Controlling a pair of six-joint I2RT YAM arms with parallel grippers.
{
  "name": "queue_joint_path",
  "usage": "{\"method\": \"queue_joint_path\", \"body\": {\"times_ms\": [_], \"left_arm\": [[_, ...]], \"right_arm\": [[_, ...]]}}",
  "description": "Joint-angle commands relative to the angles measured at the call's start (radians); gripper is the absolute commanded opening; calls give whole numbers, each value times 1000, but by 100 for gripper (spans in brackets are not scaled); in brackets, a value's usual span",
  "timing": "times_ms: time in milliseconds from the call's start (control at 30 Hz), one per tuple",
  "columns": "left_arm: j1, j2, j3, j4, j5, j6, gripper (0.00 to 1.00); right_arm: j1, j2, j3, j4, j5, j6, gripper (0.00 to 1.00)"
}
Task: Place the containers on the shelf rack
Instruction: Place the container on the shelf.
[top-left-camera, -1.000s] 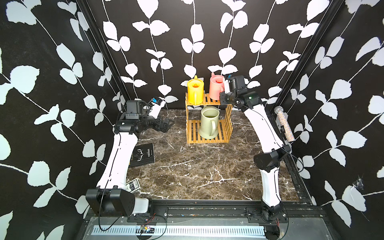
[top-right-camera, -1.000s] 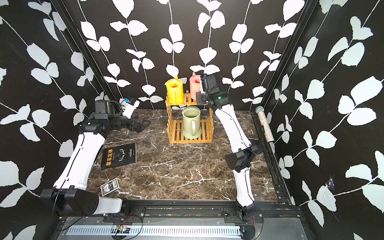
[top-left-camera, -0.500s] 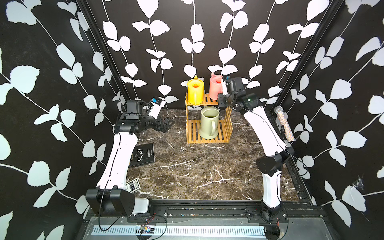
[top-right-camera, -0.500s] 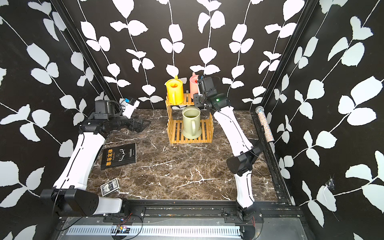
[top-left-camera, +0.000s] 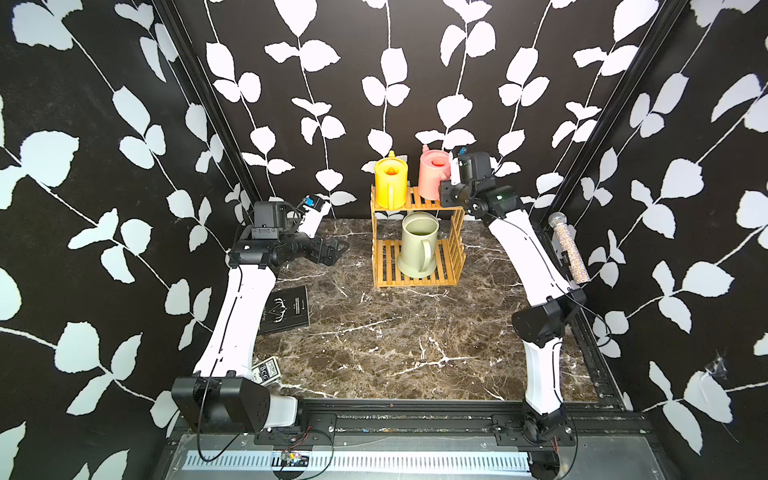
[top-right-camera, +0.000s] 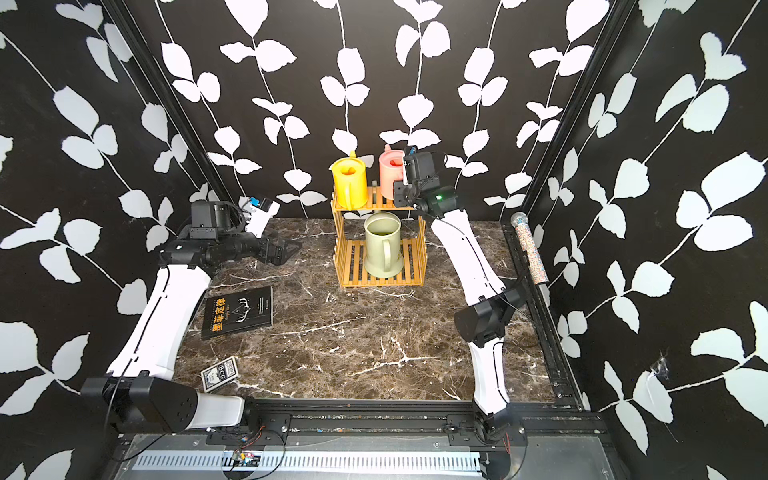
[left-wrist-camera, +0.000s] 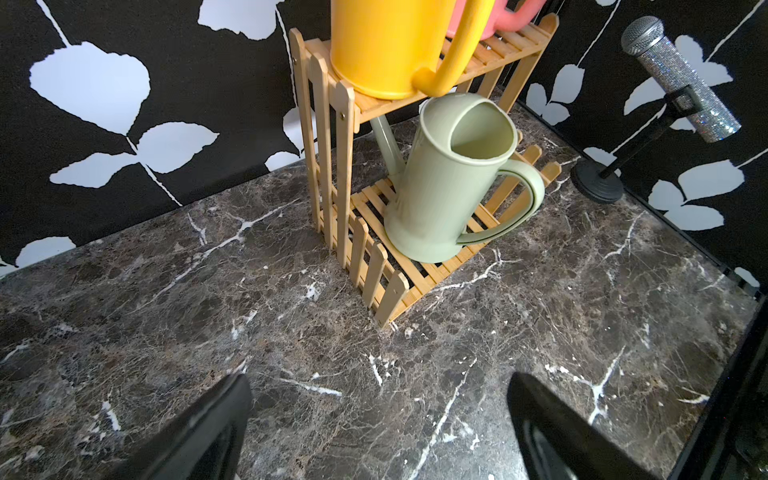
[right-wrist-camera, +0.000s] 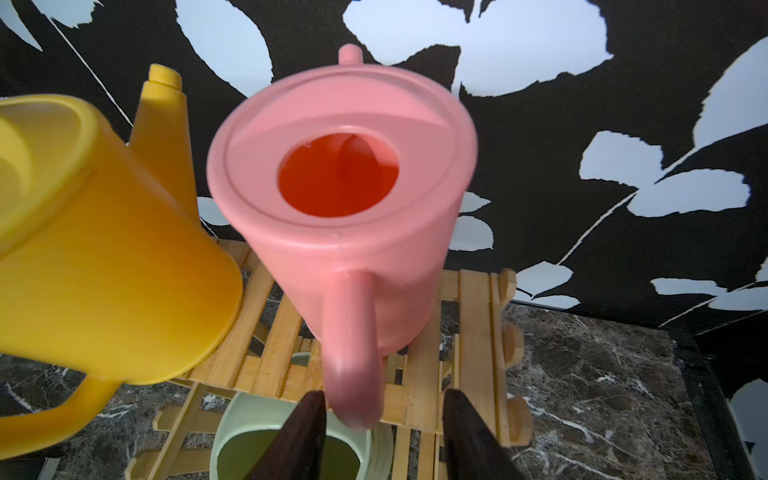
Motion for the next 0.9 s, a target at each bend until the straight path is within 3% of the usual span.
{"method": "queue_joint_path", "body": {"times_ms": [0, 333, 600, 867], "left_arm": [[-4, -18, -11, 1, 2, -2, 98], [-3, -14, -13, 5, 2, -2, 99], [-4, -14, -16, 8, 6, -6, 98], [-3, -16, -18, 10, 8, -11, 99]], "right_arm": [[-3, 23, 32, 42, -28, 8, 42], [-3, 15, 25, 46, -36, 8, 19], [10, -78, -94, 74, -8, 28, 14], [48, -116, -109, 38, 62, -22, 13]]}}
